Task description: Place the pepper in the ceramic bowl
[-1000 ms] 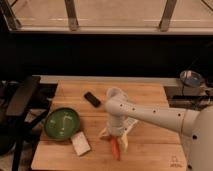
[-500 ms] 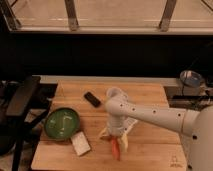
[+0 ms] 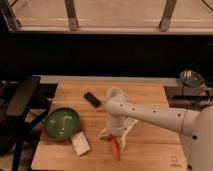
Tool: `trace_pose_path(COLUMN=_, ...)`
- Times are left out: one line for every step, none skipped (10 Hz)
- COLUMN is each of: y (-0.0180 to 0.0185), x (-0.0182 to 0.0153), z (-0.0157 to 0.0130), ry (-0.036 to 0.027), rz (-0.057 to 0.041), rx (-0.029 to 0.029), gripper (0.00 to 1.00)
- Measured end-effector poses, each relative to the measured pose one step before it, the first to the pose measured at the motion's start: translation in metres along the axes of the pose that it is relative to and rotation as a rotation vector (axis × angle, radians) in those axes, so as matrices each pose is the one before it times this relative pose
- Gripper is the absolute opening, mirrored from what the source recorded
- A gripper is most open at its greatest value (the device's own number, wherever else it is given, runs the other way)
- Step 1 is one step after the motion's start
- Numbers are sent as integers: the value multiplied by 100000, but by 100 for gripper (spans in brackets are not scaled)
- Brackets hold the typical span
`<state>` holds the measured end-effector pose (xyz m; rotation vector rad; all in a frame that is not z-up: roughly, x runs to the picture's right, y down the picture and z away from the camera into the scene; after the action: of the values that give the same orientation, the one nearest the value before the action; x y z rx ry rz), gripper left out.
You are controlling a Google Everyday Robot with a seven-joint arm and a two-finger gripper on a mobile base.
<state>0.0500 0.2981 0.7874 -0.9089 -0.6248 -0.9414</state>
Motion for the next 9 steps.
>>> trace_pose_path(y=-132, x=-45, z=-89, ry=2, rz=-121, rx=253, gripper=38)
trace_pose_path(y=-123, x=41, z=-202, ry=43, rz=50, rx=343, gripper=28)
trace_pose_path(y=-33, x=59, z=-301, ry=124, rz=76, rx=65, gripper=18)
trace_pose_path(y=246, x=-201, z=-28, ry=-154, rz=-386, rx=-826, gripper=6)
trace_pose_path(y=18, x=19, z=-131, ry=-14, rz=28, rx=-30, gripper=2)
trace_pose_path(y=5, x=2, z=-8, ry=-45, rz=13, rx=-5, gripper=0)
trace_pose_path(y=12, x=23, z=0, ry=-1, rz=44, rx=1, gripper=0)
trace_pose_path(y=11, x=19, z=1, ry=13, rz=41, rx=-7, gripper=0)
trace_pose_path(y=88, x=59, z=13, ry=11, rz=188, rx=-117, gripper=0)
